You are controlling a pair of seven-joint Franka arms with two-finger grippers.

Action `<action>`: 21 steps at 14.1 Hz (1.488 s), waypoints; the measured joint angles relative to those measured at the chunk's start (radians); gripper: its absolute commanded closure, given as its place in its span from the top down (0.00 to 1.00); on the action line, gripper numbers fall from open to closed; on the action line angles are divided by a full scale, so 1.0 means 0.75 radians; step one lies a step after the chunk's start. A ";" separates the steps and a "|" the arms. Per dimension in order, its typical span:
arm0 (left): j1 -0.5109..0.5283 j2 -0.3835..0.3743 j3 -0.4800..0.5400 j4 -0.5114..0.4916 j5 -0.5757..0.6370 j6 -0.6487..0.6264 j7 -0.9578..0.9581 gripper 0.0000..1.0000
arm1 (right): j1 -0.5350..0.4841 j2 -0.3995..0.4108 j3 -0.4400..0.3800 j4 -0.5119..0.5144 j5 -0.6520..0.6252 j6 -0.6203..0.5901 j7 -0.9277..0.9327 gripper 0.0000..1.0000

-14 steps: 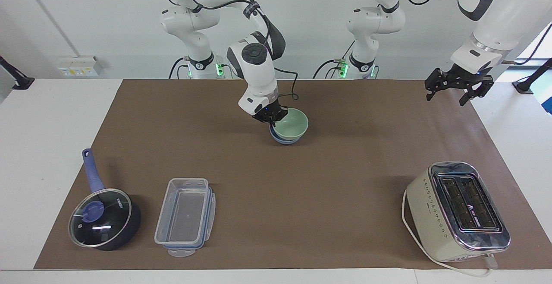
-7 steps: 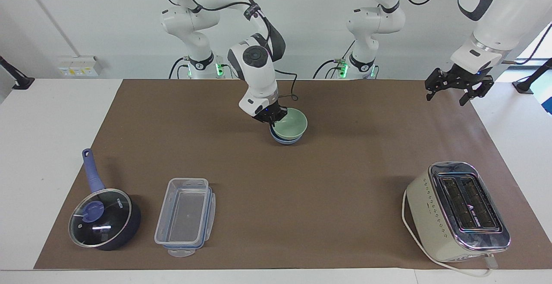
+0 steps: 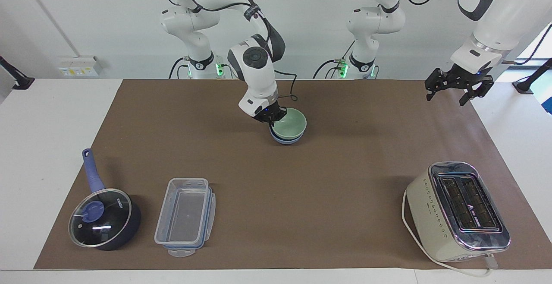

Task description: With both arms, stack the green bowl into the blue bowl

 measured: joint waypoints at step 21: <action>0.000 0.000 0.000 0.000 0.000 0.000 0.000 1.00 | -0.283 -0.179 -0.031 0.152 -0.158 -0.146 -0.001 1.00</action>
